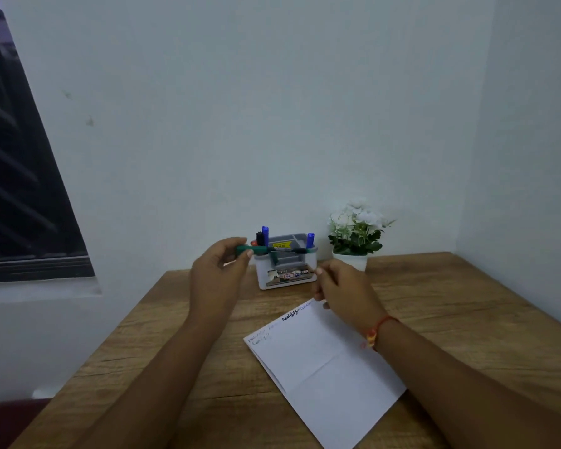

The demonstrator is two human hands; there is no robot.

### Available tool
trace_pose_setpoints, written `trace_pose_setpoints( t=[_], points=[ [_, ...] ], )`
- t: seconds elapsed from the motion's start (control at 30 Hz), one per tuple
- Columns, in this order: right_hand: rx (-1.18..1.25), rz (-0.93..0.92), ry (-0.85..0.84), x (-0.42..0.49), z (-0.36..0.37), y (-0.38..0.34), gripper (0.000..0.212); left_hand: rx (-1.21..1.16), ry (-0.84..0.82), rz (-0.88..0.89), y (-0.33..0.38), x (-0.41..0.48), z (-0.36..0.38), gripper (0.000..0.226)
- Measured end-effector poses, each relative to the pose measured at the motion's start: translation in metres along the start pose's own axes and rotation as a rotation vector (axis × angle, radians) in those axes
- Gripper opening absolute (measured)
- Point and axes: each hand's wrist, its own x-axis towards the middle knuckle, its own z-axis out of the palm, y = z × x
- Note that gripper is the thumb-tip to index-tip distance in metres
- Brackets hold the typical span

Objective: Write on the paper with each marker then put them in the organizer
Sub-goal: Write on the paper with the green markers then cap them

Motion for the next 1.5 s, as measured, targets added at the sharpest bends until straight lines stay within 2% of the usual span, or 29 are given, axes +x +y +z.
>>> trace_pose_setpoints(
  t=[0.13,0.37,0.57,1.03,1.23,1.4,1.5],
  points=[
    [-0.341,-0.105,0.016,0.001,-0.002,0.002,0.024,0.063,0.104,0.090,0.012,0.013,0.006,0.024],
    [-0.484,-0.164,-0.073,-0.003,-0.003,-0.002,0.029,0.157,0.017,0.211,0.024,0.049,0.049,0.018],
    [-0.529,-0.172,-0.091,0.000,-0.003,0.001,0.030,0.239,-0.045,0.216,0.006,0.069,0.081,0.018],
    [-0.589,-0.211,-0.094,0.004,-0.002,0.003,0.034,0.733,-0.441,0.214,-0.008,0.085,0.109,0.035],
    [-0.604,-0.224,-0.076,0.005,-0.003,0.004,0.032,0.679,-0.452,0.220,-0.002,0.070,0.095,0.044],
    [-0.590,-0.208,-0.078,0.008,-0.010,0.006,0.029,0.615,-0.396,0.311,0.009,0.029,0.068,0.029],
    [-0.651,-0.172,-0.142,0.013,-0.019,0.012,0.035,0.644,-0.455,0.255,0.001,-0.003,0.043,0.029]
  ],
)
